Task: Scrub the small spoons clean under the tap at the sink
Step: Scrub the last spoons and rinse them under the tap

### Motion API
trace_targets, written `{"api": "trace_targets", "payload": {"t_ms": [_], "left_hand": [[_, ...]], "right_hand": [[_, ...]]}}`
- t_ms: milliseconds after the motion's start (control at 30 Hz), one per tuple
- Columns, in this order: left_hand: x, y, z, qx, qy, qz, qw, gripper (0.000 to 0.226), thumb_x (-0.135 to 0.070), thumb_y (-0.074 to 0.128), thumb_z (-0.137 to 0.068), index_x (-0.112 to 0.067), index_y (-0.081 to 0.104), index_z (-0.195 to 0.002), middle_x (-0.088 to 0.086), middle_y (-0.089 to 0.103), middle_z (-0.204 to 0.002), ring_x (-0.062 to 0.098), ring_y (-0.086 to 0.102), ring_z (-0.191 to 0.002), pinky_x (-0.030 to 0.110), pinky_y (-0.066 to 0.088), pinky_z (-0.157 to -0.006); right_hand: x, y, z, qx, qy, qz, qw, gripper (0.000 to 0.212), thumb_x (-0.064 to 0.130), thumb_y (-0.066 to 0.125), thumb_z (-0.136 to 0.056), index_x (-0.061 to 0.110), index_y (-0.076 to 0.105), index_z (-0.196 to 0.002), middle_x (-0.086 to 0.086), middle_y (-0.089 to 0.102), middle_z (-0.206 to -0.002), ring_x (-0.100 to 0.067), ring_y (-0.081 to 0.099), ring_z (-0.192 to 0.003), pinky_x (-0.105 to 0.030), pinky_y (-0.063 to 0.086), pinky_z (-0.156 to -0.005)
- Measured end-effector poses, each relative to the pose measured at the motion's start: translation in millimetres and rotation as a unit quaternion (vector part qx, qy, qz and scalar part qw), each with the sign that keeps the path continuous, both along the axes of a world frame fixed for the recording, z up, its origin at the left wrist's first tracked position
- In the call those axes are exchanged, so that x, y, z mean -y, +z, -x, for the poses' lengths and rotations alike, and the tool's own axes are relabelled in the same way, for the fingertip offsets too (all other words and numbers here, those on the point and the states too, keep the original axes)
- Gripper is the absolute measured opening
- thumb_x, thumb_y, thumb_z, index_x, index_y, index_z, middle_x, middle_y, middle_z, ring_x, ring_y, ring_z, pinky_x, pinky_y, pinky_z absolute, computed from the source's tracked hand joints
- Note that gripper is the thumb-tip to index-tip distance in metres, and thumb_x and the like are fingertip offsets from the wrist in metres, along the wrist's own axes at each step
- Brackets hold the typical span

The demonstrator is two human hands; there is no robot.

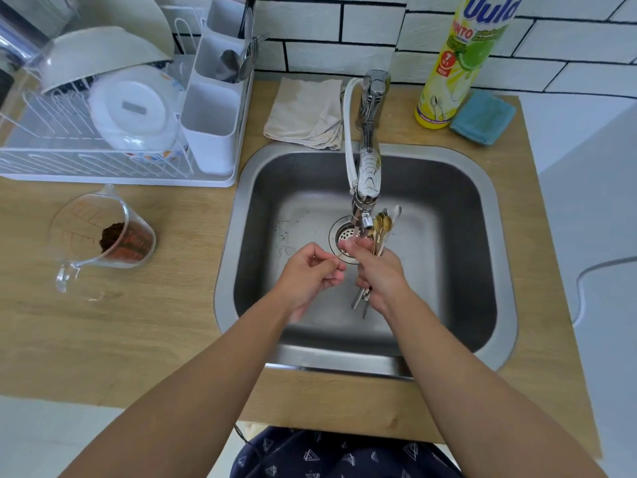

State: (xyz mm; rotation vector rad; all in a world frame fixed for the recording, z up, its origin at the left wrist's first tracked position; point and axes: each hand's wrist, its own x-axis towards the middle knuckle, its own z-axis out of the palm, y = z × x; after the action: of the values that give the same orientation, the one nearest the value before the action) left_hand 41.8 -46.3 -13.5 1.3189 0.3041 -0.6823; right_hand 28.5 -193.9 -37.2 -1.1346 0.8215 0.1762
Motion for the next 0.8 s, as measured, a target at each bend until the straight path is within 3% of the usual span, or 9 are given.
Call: {"api": "trace_targets", "payload": {"t_ms": [100, 233, 333, 433, 567, 667, 733, 800], "left_hand": [[-5.5, 3.8, 0.6, 0.060, -0.006, -0.044, 0.997, 0.009, 0.005, 0.065, -0.089, 0.000, 0.058, -0.090, 0.015, 0.073, -0.085, 0.017, 0.067, -0.065, 0.027, 0.059, -0.071], [-9.0, 12.0, -3.2, 0.023, -0.017, -0.047, 0.998, 0.015, -0.008, 0.069, -0.091, -0.004, 0.063, -0.104, 0.013, 0.074, -0.094, 0.018, 0.068, -0.066, 0.030, 0.059, -0.073], [-16.5, 13.7, -7.8, -0.010, -0.081, -0.093, 0.992, 0.018, -0.009, 0.063, -0.096, -0.009, 0.064, -0.114, 0.009, 0.075, -0.099, 0.015, 0.069, -0.066, 0.027, 0.059, -0.070], [-25.5, 14.5, -12.1, -0.041, -0.134, -0.133, 0.981, 0.017, -0.008, 0.065, -0.095, -0.005, 0.066, -0.112, 0.010, 0.075, -0.098, 0.014, 0.072, -0.069, 0.024, 0.060, -0.067], [-30.9, 14.9, -12.2, -0.056, -0.139, -0.147, 0.978, 0.014, -0.006, 0.063, -0.095, -0.002, 0.065, -0.109, 0.013, 0.073, -0.095, 0.017, 0.074, -0.073, 0.026, 0.061, -0.069], [-30.9, 9.4, -10.4, -0.063, -0.104, -0.161, 0.979, 0.009, -0.004, 0.058, -0.098, -0.002, 0.062, -0.106, 0.013, 0.070, -0.090, 0.019, 0.071, -0.074, 0.029, 0.061, -0.072], [-32.6, 6.4, -8.9, -0.073, -0.088, -0.166, 0.980, 0.007, -0.004, 0.054, -0.100, -0.005, 0.060, -0.102, 0.011, 0.066, -0.087, 0.019, 0.068, -0.074, 0.030, 0.060, -0.074], [-36.1, 3.6, -6.9, -0.089, -0.084, -0.163, 0.979, 0.007, -0.006, 0.050, -0.102, -0.007, 0.057, -0.101, 0.009, 0.063, -0.085, 0.019, 0.064, -0.073, 0.030, 0.058, -0.075]], "right_hand": [[4.9, 0.8, -5.4, 0.000, -0.019, -0.020, 1.000, 0.034, 0.015, 0.080, -0.087, 0.002, 0.071, -0.117, 0.010, 0.060, -0.059, -0.002, 0.030, -0.037, -0.019, 0.026, -0.037], [7.6, 0.1, -9.1, 0.017, -0.025, -0.055, 0.998, 0.042, 0.014, 0.077, -0.091, -0.006, 0.065, -0.126, 0.008, 0.059, -0.065, -0.003, 0.028, -0.037, -0.018, 0.026, -0.036], [6.0, 3.0, -6.4, 0.020, -0.008, -0.052, 0.998, 0.032, 0.015, 0.077, -0.091, 0.000, 0.070, -0.119, 0.013, 0.067, -0.062, -0.002, 0.027, -0.037, -0.018, 0.025, -0.036], [7.3, 4.5, -3.6, 0.021, -0.018, -0.028, 0.999, 0.010, 0.020, 0.075, -0.094, 0.017, 0.066, -0.098, 0.003, 0.078, -0.080, -0.005, 0.025, -0.039, -0.019, 0.024, -0.037], [13.2, 2.3, -8.2, 0.019, -0.044, -0.006, 0.999, 0.010, 0.026, 0.060, -0.104, 0.017, 0.060, -0.100, -0.007, 0.081, -0.098, -0.007, 0.022, -0.039, -0.020, 0.025, -0.037], [9.6, 4.3, -8.9, 0.035, 0.007, -0.019, 0.999, 0.012, 0.022, 0.060, -0.103, 0.021, 0.063, -0.092, 0.001, 0.079, -0.085, -0.006, 0.022, -0.040, -0.020, 0.024, -0.039], [6.6, 5.1, -8.3, 0.053, 0.055, -0.041, 0.996, 0.003, 0.015, 0.064, -0.101, 0.016, 0.065, -0.103, 0.006, 0.077, -0.081, -0.006, 0.022, -0.041, -0.019, 0.025, -0.039], [4.3, 2.5, -6.9, 0.061, 0.092, -0.044, 0.993, 0.023, 0.013, 0.062, -0.102, 0.004, 0.058, -0.123, 0.005, 0.080, -0.107, -0.007, 0.021, -0.044, -0.019, 0.025, -0.041]]}}
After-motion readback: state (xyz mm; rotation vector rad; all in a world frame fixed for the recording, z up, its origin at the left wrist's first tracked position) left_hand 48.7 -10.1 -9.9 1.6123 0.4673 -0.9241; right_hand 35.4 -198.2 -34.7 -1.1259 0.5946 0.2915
